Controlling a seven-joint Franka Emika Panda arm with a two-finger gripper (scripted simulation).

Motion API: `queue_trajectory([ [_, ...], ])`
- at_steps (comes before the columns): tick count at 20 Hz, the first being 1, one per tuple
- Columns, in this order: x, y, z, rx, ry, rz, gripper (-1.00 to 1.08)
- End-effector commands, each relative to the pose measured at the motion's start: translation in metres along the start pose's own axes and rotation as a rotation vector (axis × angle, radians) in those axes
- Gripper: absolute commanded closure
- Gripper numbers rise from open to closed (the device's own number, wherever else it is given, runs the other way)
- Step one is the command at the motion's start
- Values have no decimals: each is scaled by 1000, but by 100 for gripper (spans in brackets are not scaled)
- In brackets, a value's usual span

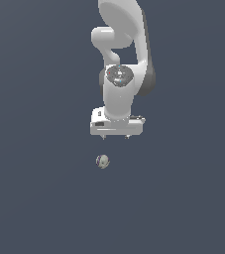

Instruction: Pick up the object and move it to a goal position.

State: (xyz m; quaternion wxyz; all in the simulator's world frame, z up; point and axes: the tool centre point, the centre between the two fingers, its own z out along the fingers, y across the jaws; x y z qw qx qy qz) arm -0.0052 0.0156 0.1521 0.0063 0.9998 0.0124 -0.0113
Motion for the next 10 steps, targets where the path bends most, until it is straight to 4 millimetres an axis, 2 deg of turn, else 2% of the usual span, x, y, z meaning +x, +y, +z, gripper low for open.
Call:
queue_trajectory([
  [1, 0, 0, 0, 0, 0, 0, -92],
  [10, 12, 6, -20, -30, 40, -14, -92],
])
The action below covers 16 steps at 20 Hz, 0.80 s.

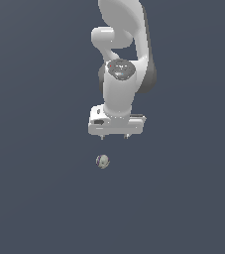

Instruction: Pick up the object and move it to a goal position.

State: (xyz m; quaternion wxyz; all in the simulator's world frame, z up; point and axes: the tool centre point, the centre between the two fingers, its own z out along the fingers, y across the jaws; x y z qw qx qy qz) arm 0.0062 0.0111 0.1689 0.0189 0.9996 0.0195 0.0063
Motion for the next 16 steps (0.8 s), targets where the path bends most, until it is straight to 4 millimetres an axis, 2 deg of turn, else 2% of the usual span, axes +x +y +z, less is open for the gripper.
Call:
queue_trajectory([
  [1, 2, 1, -3, -5, 5, 0, -92],
  [8, 2, 2, 0, -3, 3, -28, -92],
  [16, 8, 7, 10, -3, 0, -137, -92],
])
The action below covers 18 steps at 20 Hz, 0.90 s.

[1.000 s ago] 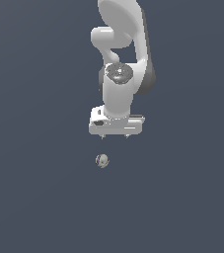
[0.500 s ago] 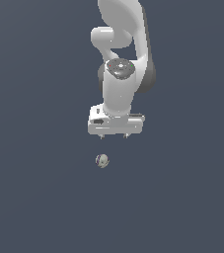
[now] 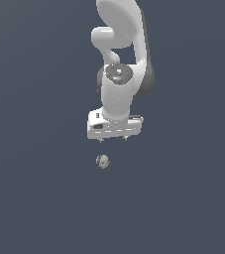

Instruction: Pick up the object and move it to a goal position.

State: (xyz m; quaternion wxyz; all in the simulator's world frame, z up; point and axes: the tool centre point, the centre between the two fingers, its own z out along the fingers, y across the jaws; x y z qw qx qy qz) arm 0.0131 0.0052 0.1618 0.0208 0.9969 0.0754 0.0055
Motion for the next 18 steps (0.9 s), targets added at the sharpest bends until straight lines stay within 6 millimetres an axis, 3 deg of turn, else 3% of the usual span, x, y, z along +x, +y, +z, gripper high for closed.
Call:
queue_trajectory([
  [1, 2, 3, 4, 0, -1, -44, -92],
  [18, 18, 25, 40, 15, -5, -459, -92],
])
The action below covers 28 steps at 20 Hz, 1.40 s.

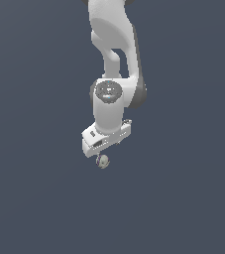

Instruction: Pick up the object and move it to a goal position.

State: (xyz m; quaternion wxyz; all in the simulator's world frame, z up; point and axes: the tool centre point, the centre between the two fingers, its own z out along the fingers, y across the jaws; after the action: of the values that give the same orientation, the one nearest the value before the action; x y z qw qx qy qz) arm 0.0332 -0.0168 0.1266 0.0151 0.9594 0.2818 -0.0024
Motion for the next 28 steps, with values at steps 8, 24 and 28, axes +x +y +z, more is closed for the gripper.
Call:
queue_trajectory([
  [8, 2, 16, 21, 12, 6, -236, -92],
  [24, 2, 31, 40, 24, 19, -457, -92],
  [28, 2, 31, 41, 24, 19, -458, -92],
])
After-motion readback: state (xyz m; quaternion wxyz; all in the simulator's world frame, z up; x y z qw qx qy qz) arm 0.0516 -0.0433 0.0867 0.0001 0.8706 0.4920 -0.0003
